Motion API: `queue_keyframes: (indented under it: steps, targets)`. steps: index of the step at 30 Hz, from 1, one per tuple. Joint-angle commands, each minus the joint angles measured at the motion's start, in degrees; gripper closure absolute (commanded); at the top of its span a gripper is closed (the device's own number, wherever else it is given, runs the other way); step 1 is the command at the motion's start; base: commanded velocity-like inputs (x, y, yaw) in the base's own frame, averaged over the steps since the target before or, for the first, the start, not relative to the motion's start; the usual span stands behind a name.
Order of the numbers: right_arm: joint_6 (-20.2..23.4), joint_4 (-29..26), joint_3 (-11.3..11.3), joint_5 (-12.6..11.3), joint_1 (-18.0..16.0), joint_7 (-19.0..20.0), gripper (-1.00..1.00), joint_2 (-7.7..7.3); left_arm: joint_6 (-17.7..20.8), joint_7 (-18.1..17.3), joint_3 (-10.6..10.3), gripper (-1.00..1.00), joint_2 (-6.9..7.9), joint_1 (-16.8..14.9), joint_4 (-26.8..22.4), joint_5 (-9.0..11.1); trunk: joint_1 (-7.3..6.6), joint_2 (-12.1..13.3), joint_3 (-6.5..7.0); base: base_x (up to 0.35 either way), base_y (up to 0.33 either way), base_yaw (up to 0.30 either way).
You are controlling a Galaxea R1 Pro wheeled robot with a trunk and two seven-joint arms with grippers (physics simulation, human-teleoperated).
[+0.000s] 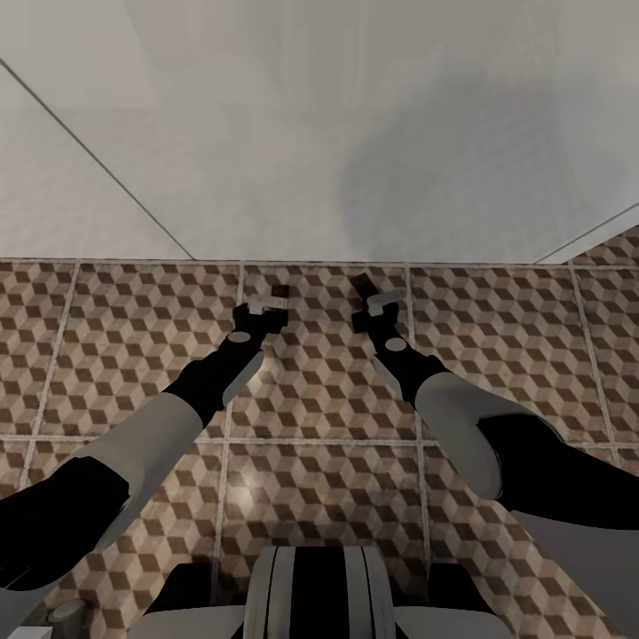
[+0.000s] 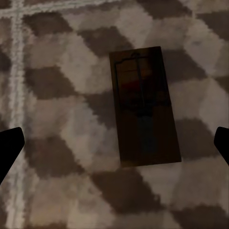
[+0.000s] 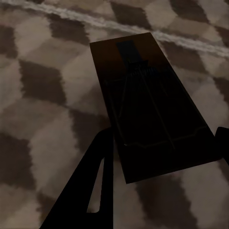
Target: Take the four mousetraps from the cabinet in the bathroom and place them on the bathroom floor. Make sure all four end up on the same floor surface, and ensure that at least two of them are either under or directly next to the same bathroom sink.
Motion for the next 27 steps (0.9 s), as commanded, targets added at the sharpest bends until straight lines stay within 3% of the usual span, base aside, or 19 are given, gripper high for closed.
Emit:
queue_keyframes:
  steps: [1, 11, 17, 27]
  targets:
    - [0.0, 0.1, 0.3, 0.3, 0.0, -0.6, 1.0, 0.01, 0.2, 0.5, -0.4, -1.0, 0.05, 0.0, -0.1, 0.5, -0.01, 0.0, -0.03, 0.0, 0.0, 0.0]
    - [-0.2, 0.1, 0.3, 0.3, 0.0, -0.6, 1.0, 0.01, 0.2, 0.5, -0.4, -1.0, 0.05, 0.0, 0.0, 0.5, -0.01, 0.0, -0.03, 0.0, 0.0, 0.0]
    - [-3.3, 0.1, 0.3, 0.3, 0.0, -0.6, 1.0, 0.01, 0.2, 0.5, -0.4, -1.0, 0.05, 0.0, 0.9, 0.4, -0.01, 0.0, -0.03, 0.0, 0.0, 0.0]
    - [-4.3, 0.0, 0.3, 0.2, 0.0, -0.6, 1.0, 0.01, 0.1, 0.7, -0.4, -1.0, 0.05, 0.0, 1.8, 0.4, -0.01, 0.0, -0.03, 0.0, 0.0, 0.0]
